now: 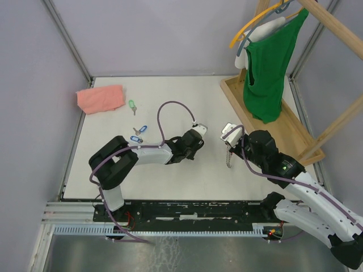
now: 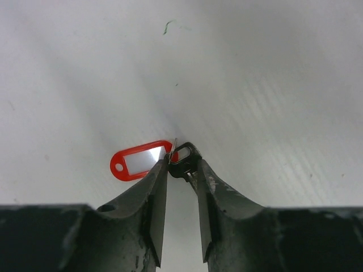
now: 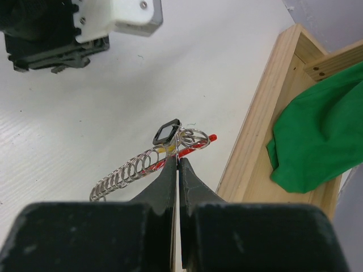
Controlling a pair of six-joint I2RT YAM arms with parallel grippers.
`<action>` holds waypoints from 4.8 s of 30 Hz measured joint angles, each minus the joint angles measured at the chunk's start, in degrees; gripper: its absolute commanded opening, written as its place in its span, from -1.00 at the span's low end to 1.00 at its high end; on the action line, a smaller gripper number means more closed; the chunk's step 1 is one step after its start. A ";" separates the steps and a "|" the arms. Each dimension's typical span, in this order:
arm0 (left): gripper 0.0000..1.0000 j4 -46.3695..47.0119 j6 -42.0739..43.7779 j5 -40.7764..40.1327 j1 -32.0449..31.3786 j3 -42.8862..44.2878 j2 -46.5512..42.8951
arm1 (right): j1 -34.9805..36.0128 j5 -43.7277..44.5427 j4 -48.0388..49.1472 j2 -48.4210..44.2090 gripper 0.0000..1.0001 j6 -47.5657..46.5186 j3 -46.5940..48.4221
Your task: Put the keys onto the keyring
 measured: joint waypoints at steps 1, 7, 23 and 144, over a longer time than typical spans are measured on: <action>-0.45 0.35 -0.02 0.44 0.52 -1.22 -0.98 | 0.00 0.00 0.00 0.00 -0.99 0.15 -0.02; -0.41 0.87 -0.15 5.73 4.61 -9.20 -8.46 | 0.04 -0.04 0.00 -0.11 -0.99 0.42 -0.07; -0.14 3.23 -0.63 10.71 8.22 -13.70 -16.74 | 0.37 -1.14 0.00 -0.39 -0.99 0.63 -0.07; -0.01 -12.63 -19.65 6.51 12.15 -14.10 -20.35 | 2.62 -3.54 -0.04 -1.68 -0.99 1.29 -0.98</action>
